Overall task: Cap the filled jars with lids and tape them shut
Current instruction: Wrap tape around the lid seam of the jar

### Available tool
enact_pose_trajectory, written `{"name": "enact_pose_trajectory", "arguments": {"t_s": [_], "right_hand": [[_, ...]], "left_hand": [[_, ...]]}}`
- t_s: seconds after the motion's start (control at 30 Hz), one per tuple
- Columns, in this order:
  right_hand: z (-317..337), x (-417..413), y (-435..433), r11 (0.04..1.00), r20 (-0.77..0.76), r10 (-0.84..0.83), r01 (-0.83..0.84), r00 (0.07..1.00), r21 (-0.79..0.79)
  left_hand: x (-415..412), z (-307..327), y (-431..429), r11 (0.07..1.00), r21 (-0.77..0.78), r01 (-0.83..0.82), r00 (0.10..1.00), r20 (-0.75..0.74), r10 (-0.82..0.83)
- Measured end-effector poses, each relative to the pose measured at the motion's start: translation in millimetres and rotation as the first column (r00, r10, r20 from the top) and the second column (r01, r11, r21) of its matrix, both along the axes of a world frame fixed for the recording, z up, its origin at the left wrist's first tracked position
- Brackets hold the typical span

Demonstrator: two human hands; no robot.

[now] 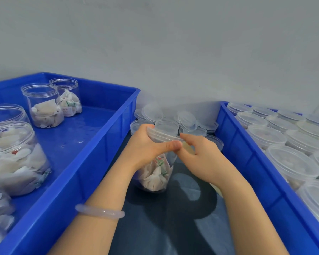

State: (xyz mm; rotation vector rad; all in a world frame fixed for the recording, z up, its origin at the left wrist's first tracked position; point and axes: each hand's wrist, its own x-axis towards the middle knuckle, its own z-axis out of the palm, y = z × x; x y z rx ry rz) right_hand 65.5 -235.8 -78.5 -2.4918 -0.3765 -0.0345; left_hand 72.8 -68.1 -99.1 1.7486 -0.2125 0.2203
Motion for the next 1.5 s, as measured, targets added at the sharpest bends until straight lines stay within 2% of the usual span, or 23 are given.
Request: {"name": "enact_pose_trajectory", "arguments": {"t_s": [0.1, 0.23, 0.3, 0.57, 0.8, 0.9, 1.0, 1.1, 1.2, 1.33, 1.5], "right_hand": [[3.2, -2.3, -1.4, 0.998, -0.041, 0.057, -0.056, 0.998, 0.012], [3.6, -3.5, 0.7, 0.982, -0.181, 0.011, 0.024, 0.983, 0.19], [2.5, -3.2, 0.0, 0.989, -0.258, -0.022, 0.059, 0.966, 0.135], [0.9, 3.8, -12.6, 0.98, -0.055, -0.138, 0.145, 0.989, 0.137], [-6.8, 7.7, -9.2, 0.962, -0.002, -0.212, 0.209, 0.977, 0.175], [-8.4, 9.7, -11.8, 0.97, -0.052, -0.174, 0.18, 0.983, 0.164], [-1.0, 8.4, -19.7, 0.993, -0.134, -0.062, 0.075, 0.989, 0.089], [6.6, 9.0, -25.1, 0.999, -0.121, 0.013, -0.009, 0.993, 0.034], [12.0, 10.5, -26.3, 1.0, -0.084, 0.021, -0.02, 0.996, 0.017], [11.0, 9.0, -23.6, 0.998, -0.147, 0.054, -0.056, 0.988, -0.008], [8.1, 5.6, -19.7, 0.998, -0.185, 0.035, -0.026, 0.982, 0.052]], "left_hand": [[3.7, -3.8, 4.9, 1.0, 0.012, -0.003, 1.0, 0.016, 0.003], [6.9, -7.9, 9.9, 0.999, -0.001, -0.044, 0.998, 0.05, 0.044], [8.5, -10.2, 12.1, 0.998, -0.027, -0.054, 0.998, 0.04, 0.055], [13.3, -16.7, 17.3, 0.999, -0.039, 0.013, 1.0, 0.006, -0.013], [10.4, -13.3, 21.8, 0.996, -0.074, 0.044, 0.999, -0.004, -0.044], [3.8, -5.3, 18.7, 0.992, -0.022, 0.126, 0.992, 0.03, -0.125], [-0.3, -5.8, 13.7, 0.972, -0.033, 0.232, 0.972, 0.024, -0.232], [-1.6, -8.8, 12.0, 0.945, -0.081, 0.316, 0.948, -0.022, -0.319], [-0.9, -10.7, 13.3, 0.914, -0.122, 0.387, 0.915, -0.074, -0.397], [-1.9, -7.4, 15.4, 0.951, -0.002, 0.309, 0.944, -0.123, -0.307], [-3.8, 3.0, 25.0, 0.976, 0.149, 0.157, 0.977, -0.168, -0.132]]}}
